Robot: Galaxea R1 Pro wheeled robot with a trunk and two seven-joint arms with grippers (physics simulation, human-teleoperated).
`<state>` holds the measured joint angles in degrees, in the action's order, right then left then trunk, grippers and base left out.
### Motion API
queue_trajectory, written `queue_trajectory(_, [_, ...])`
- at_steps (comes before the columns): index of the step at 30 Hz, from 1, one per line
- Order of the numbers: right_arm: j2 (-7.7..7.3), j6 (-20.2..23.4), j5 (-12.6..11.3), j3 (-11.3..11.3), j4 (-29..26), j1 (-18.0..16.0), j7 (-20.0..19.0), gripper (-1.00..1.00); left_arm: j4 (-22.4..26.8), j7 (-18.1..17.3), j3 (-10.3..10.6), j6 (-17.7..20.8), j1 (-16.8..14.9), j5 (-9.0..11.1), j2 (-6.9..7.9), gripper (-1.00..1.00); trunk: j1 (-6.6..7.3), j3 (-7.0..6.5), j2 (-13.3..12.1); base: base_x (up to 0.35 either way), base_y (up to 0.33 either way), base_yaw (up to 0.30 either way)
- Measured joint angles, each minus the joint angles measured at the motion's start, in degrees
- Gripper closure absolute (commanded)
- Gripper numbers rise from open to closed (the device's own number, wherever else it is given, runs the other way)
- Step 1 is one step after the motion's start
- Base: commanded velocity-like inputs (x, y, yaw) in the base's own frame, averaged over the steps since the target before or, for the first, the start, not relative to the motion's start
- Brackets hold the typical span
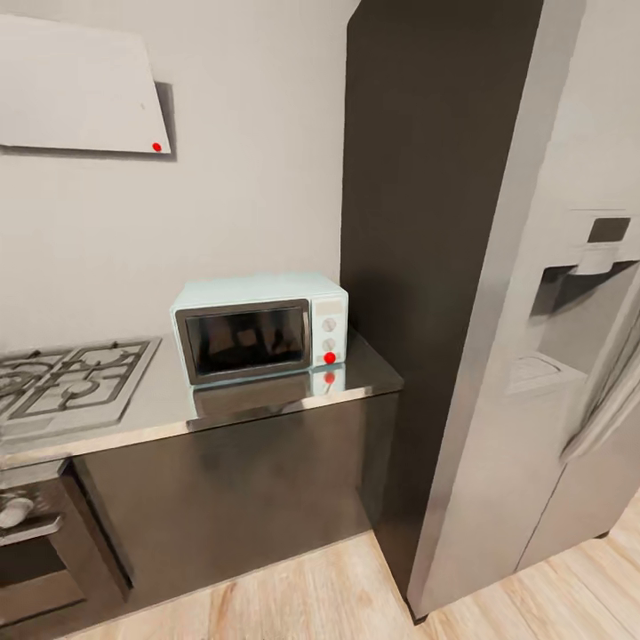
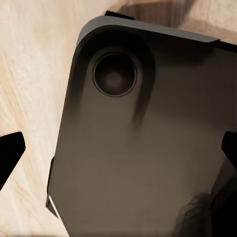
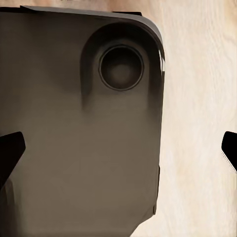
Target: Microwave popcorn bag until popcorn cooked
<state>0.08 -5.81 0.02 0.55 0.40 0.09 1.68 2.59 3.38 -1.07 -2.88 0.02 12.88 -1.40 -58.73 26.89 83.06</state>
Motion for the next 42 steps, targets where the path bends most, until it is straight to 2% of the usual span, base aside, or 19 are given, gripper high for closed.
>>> queue_trajectory(34, [0.0, 0.0, 0.0, 0.0, 0.0, 0.0, 0.0, -1.0, 0.0, 0.1, -0.1, 0.0, 0.0, 0.1, -0.07, -1.0, 0.0, 0.0, 0.0, 0.0, 0.0, 0.268])
queue_trajectory(42, [-0.44, -0.1, -0.1, -0.2, 0.0, 0.0, 0.0, -1.0, 0.1, 0.1, -0.1, 0.0, 0.0, 0.0, -0.07, -1.0, 0.0, 0.0, 0.0, 0.0, 0.0, 0.039])
